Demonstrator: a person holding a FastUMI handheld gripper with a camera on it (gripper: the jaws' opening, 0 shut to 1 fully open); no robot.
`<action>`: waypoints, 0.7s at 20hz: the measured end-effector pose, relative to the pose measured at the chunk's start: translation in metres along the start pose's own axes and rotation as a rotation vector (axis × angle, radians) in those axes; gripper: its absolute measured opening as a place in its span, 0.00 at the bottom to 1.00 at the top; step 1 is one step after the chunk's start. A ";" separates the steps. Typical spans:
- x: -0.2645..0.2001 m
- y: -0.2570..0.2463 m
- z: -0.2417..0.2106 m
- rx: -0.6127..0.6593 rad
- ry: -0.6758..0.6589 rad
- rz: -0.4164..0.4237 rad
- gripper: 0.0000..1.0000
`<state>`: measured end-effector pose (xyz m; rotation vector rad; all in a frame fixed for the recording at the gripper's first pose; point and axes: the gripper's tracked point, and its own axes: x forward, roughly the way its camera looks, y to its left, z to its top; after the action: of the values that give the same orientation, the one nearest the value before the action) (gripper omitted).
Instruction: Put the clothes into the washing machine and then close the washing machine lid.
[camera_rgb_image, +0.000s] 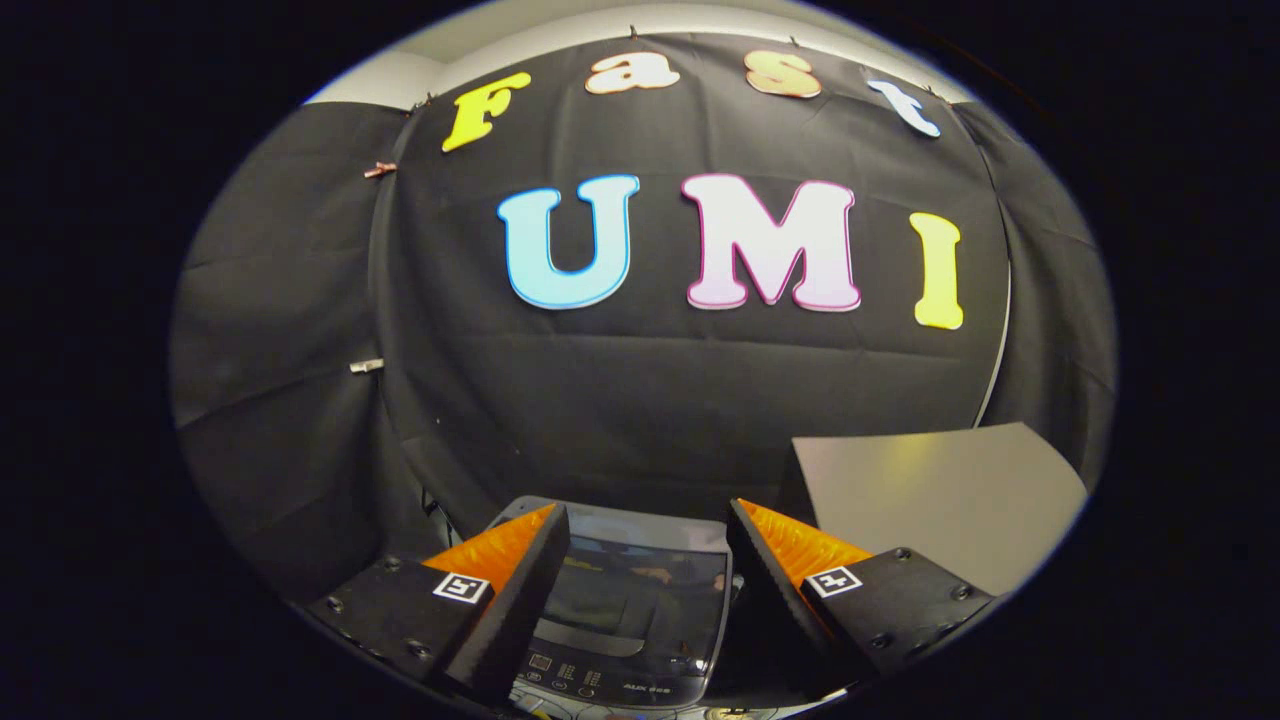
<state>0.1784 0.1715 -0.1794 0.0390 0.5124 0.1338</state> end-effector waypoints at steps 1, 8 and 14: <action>-0.013 -0.003 0.010 0.000 -0.031 0.005 0.99; -0.097 -0.043 0.070 -0.011 -0.216 -0.004 0.98; -0.164 -0.088 0.100 -0.026 -0.344 -0.024 0.98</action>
<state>0.0959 0.0613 -0.0191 0.0291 0.1671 0.1070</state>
